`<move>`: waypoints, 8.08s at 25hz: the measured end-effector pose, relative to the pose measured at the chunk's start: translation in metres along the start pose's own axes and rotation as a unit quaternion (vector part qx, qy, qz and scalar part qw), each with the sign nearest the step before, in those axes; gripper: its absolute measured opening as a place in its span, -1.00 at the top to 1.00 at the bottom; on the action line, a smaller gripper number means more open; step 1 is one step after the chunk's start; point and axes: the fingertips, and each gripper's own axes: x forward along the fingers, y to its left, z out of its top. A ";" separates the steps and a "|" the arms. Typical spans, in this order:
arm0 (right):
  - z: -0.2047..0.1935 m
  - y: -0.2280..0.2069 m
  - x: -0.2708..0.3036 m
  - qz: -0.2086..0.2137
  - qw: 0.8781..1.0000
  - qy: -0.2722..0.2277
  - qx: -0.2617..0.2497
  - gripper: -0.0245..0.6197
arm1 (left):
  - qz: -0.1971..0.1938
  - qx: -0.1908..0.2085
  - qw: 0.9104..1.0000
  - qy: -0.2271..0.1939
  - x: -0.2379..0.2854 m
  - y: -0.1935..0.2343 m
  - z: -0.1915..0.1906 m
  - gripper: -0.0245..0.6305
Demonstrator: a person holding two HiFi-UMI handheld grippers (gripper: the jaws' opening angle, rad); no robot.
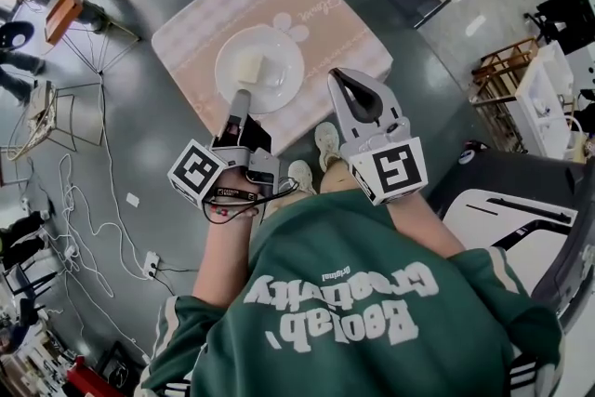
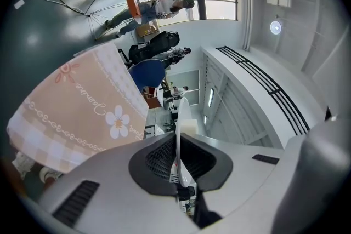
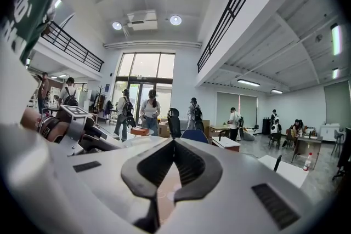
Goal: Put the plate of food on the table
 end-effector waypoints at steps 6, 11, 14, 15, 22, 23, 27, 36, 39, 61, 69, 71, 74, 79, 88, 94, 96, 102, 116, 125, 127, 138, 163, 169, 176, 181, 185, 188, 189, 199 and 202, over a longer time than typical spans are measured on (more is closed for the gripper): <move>0.005 -0.006 0.006 0.001 1.000 -0.008 -0.002 0.88 | 0.000 -0.010 1.000 0.001 0.005 -0.001 -0.004 0.85; 0.005 -0.011 0.015 0.012 1.000 -0.011 -0.006 0.88 | 0.004 -0.014 1.000 0.002 0.013 0.002 -0.007 0.85; 0.006 -0.013 0.024 0.020 1.000 -0.012 -0.001 0.88 | 0.006 -0.010 1.000 -0.004 0.020 0.001 -0.001 0.85; 0.006 -0.014 0.028 0.025 1.000 -0.013 -0.001 0.88 | 0.006 -0.008 1.000 -0.006 0.022 0.000 0.002 0.85; 0.010 -0.020 0.051 0.045 0.999 -0.018 0.000 0.88 | 0.006 -0.005 1.000 -0.019 0.037 -0.006 0.014 0.84; 0.011 -0.020 0.052 0.047 0.999 -0.020 -0.002 0.88 | 0.007 -0.007 1.000 -0.021 0.037 -0.006 0.014 0.85; 0.013 -0.022 0.054 0.055 0.998 -0.024 -0.005 0.88 | 0.006 -0.006 1.000 -0.029 0.038 -0.008 0.016 0.85; 0.013 -0.035 0.074 0.075 0.997 -0.027 -0.003 0.88 | 0.005 -0.020 0.998 -0.051 0.055 -0.009 0.021 0.85; 0.015 -0.039 0.082 0.082 0.996 -0.029 -0.003 0.88 | 0.007 -0.021 0.998 -0.061 0.061 -0.010 0.027 0.85; -0.003 -0.102 0.171 0.125 0.992 -0.009 0.012 0.88 | 0.017 -0.030 0.994 -0.099 0.153 -0.003 0.060 0.84; -0.022 -0.111 0.201 0.151 0.988 0.010 0.025 0.88 | 0.032 -0.005 0.994 -0.105 0.181 0.003 0.069 0.84; -0.025 -0.109 0.203 0.162 0.986 0.011 0.024 0.88 | 0.040 -0.006 0.993 -0.106 0.181 0.006 0.068 0.84; -0.032 -0.104 0.206 0.178 0.983 0.021 0.031 0.88 | 0.051 0.008 0.993 -0.106 0.183 0.008 0.070 0.84; -0.033 -0.102 0.209 0.183 0.982 0.022 0.042 0.88 | 0.048 0.011 0.993 -0.108 0.185 0.006 0.070 0.84; -0.057 -0.126 0.244 0.210 0.975 0.027 0.061 0.88 | 0.076 0.025 0.990 -0.117 0.229 0.025 0.071 0.84; -0.076 -0.118 0.258 0.226 0.971 0.036 0.072 0.88 | 0.079 0.018 0.989 -0.121 0.240 0.044 0.071 0.84; -0.082 -0.111 0.263 0.230 0.969 0.041 0.079 0.88 | 0.079 0.011 0.989 -0.126 0.238 0.051 0.075 0.84; -0.101 -0.088 0.276 0.233 0.968 0.058 0.072 0.88 | 0.093 -0.006 0.988 -0.126 0.233 0.079 0.094 0.84; -0.135 -0.066 0.313 0.213 0.971 0.088 0.070 0.88 | 0.115 -0.044 0.985 -0.119 0.227 0.147 0.116 0.84; -0.147 -0.062 0.324 0.201 0.971 0.100 0.077 0.88 | 0.121 -0.045 0.985 -0.110 0.231 0.168 0.123 0.84; -0.148 -0.062 0.324 0.199 0.971 0.104 0.078 0.88 | 0.124 -0.045 0.985 -0.108 0.230 0.170 0.123 0.84; -0.186 -0.054 0.359 0.197 0.970 0.121 0.081 0.88 | 0.135 -0.059 0.984 -0.098 0.249 0.215 0.132 0.84; -0.242 -0.044 0.401 0.188 0.965 0.159 0.095 0.88 | 0.159 -0.058 0.982 -0.081 0.270 0.273 0.153 0.84; -0.252 -0.047 0.405 0.178 0.966 0.164 0.089 0.88 | 0.163 -0.058 0.982 -0.073 0.276 0.280 0.155 0.84; -0.256 -0.048 0.411 0.169 0.967 0.165 0.099 0.88 | 0.160 -0.052 0.984 -0.065 0.286 0.284 0.159 0.82; -0.259 -0.046 0.409 0.165 0.965 0.172 0.109 0.88 | 0.170 -0.049 0.982 -0.060 0.287 0.289 0.159 0.82; -0.263 -0.046 0.410 0.165 0.965 0.173 0.110 0.88 | 0.179 -0.067 0.980 -0.060 0.286 0.298 0.156 0.82; -0.265 -0.047 0.411 0.161 0.965 0.175 0.113 0.88 | 0.191 -0.048 0.979 -0.054 0.286 0.302 0.156 0.82; -0.264 -0.048 0.411 0.162 0.965 0.174 0.113 0.88 | 0.196 -0.043 0.978 -0.052 0.285 0.303 0.156 0.82; -0.265 -0.053 0.404 0.158 0.965 0.173 0.116 0.88 | 0.257 0.016 0.965 -0.044 0.279 0.306 0.150 0.82; -0.265 -0.050 0.402 0.159 0.965 0.174 0.118 0.88 | 0.276 0.034 0.960 -0.039 0.273 0.309 0.148 0.78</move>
